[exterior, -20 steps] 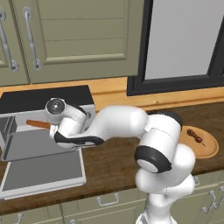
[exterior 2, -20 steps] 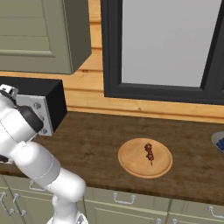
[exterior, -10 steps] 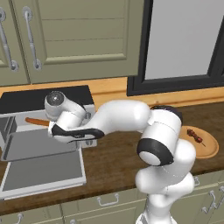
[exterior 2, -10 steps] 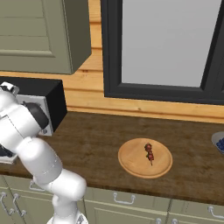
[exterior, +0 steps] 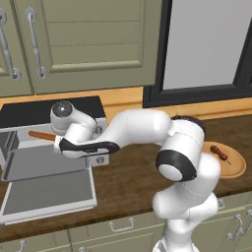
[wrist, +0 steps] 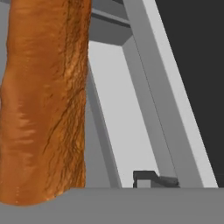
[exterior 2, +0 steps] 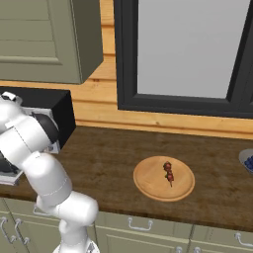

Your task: Pick up the kebab skewer and baguette bread, and place them inside the toaster oven. Close the toaster oven door and start by setting the timer.

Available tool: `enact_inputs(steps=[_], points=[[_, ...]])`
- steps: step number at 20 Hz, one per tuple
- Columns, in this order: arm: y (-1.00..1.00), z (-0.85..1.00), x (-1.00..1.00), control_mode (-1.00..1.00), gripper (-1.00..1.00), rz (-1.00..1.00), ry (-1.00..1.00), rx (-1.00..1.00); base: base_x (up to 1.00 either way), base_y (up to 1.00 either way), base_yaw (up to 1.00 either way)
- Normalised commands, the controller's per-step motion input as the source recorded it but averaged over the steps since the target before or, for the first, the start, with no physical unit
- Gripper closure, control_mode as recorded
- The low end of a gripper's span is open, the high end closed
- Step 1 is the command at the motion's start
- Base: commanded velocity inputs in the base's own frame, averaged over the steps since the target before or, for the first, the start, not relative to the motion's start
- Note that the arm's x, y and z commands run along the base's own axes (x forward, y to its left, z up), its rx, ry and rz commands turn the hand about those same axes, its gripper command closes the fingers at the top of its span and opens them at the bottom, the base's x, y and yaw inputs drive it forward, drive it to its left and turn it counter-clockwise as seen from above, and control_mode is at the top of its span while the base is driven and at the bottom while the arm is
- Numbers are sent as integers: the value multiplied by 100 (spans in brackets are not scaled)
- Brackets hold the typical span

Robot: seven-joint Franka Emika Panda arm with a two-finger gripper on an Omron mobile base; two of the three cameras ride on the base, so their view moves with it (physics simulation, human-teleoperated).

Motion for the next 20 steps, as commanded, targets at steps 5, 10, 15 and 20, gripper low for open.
enact_inputs(steps=[5, 10, 15, 20], points=[[3, -32, -9, -100, -100, 5, 28, 1, 0, 0, 0], [7, -43, -11, -100, -100, 11, 21, 0, 0, 0, 0], [30, -24, -63, -100, -100, 3, 6, -1, 0, 0, 0], [14, -6, -38, -100, -100, 12, 6, -6, 0, 0, 0]])
